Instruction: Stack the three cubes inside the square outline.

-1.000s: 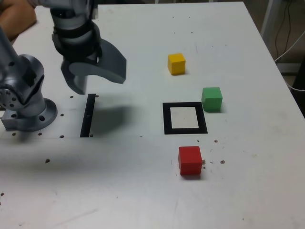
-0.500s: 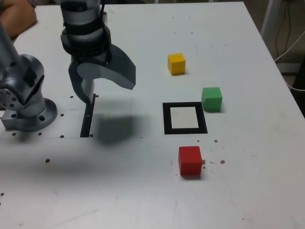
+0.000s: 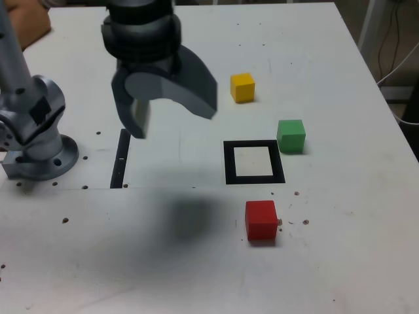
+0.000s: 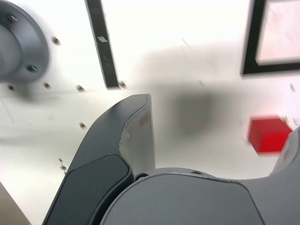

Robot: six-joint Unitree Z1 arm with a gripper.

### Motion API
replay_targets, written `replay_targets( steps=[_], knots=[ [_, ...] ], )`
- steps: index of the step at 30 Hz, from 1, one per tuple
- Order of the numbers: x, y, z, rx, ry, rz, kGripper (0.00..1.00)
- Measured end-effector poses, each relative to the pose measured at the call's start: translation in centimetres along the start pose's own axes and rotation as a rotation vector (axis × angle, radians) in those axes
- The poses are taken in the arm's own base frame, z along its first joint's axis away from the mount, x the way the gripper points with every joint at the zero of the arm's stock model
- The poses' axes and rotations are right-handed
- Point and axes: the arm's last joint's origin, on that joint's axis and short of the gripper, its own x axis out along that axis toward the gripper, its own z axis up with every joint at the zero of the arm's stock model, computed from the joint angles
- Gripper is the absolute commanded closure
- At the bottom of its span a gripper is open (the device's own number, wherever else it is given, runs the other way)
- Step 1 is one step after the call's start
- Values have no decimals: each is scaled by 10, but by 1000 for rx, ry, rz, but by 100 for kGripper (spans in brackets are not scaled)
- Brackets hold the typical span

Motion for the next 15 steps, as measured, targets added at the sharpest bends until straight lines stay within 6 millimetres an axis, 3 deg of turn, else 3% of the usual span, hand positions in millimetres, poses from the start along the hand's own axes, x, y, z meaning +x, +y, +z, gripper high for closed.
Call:
replay_targets(
  steps=[5, 15],
  knots=[
    [-15, -25, 23, 35, -41, -9, 0],
    [16, -60, 68, 33, -52, -61, 1]
  ],
)
